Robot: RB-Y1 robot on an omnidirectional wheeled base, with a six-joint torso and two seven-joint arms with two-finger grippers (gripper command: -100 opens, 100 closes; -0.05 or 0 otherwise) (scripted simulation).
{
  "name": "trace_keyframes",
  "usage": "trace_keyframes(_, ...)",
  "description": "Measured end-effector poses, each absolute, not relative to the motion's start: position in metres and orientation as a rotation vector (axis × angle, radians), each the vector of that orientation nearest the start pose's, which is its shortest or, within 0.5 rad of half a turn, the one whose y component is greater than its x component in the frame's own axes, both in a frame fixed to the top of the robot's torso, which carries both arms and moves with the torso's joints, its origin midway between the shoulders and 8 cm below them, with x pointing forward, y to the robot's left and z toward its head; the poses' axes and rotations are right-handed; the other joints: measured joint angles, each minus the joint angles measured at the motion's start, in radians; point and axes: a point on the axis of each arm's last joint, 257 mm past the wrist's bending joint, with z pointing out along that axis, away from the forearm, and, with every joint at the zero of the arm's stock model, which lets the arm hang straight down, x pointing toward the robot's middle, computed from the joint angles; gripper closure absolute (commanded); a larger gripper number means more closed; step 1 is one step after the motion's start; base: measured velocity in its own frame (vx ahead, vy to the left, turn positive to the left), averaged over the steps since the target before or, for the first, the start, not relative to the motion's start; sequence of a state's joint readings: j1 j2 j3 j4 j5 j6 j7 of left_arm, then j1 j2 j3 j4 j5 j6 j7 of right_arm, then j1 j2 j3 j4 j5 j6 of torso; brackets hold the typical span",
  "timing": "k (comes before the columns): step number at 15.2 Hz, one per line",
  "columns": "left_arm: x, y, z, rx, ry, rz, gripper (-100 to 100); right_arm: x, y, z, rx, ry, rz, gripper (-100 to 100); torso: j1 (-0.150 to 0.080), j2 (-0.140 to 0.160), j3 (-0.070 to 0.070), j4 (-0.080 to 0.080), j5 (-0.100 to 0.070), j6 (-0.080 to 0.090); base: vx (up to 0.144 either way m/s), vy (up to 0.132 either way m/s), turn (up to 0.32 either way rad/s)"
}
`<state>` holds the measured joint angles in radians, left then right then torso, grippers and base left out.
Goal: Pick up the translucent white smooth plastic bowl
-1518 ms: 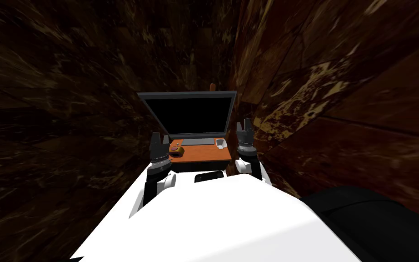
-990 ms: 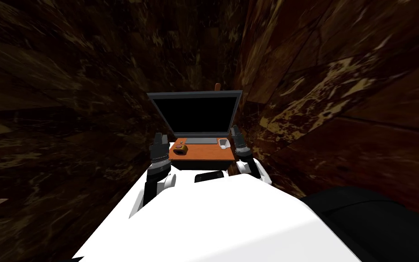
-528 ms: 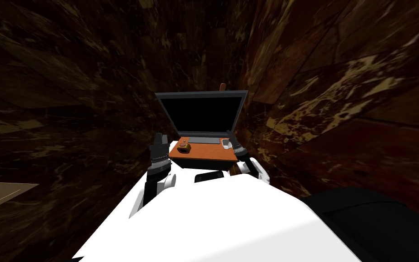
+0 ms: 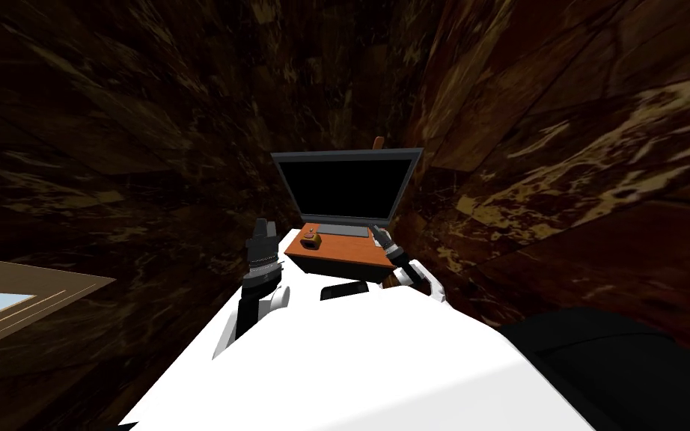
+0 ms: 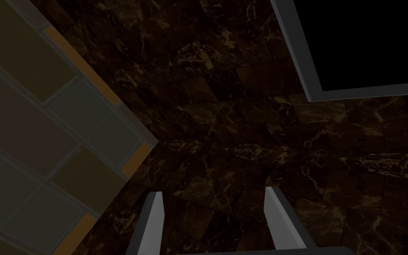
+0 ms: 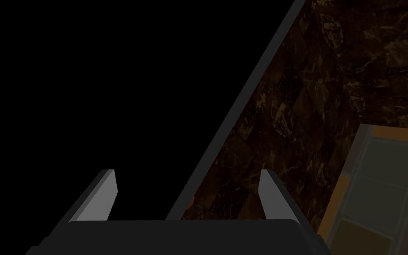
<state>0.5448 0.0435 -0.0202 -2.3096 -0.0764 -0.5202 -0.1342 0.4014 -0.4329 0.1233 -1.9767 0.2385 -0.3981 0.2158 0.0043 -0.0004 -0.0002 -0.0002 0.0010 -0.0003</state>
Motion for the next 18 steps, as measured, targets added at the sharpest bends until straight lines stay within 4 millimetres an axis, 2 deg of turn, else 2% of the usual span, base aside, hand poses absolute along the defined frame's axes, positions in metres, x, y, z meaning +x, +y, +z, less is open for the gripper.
trace_keyframes(3, 0.335, 0.261, 0.025, -0.518, 0.715, -1.140, 0, 0.410, -0.227, -0.172, 0.206, 1.436, 0.850, -100, 0.001, 0.000, 0.000, 0.000, 0.000, 0.000, 0.005, 0.068, 0.105)
trace_keyframes(9, 0.335, 0.261, 0.025, -0.518, 0.715, -1.140, 0, 0.412, -0.252, -0.231, 0.160, 1.594, 0.718, -100, -0.001, 0.000, 0.000, 0.000, 0.000, 0.000, 0.008, 0.059, 0.110)
trace_keyframes(14, 0.335, 0.261, 0.025, -0.518, 0.715, -1.140, 0, 0.409, -0.287, -0.288, 0.099, 1.743, 0.571, -100, 0.000, 0.000, 0.000, 0.000, 0.000, 0.000, 0.018, 0.067, 0.143)
trace_keyframes(18, 0.335, 0.261, 0.025, -0.518, 0.715, -1.140, 0, 0.400, -0.332, -0.331, 0.045, 1.867, 0.429, -100, 0.001, -0.001, -0.001, 0.000, 0.000, 0.000, 0.029, 0.075, 0.152)
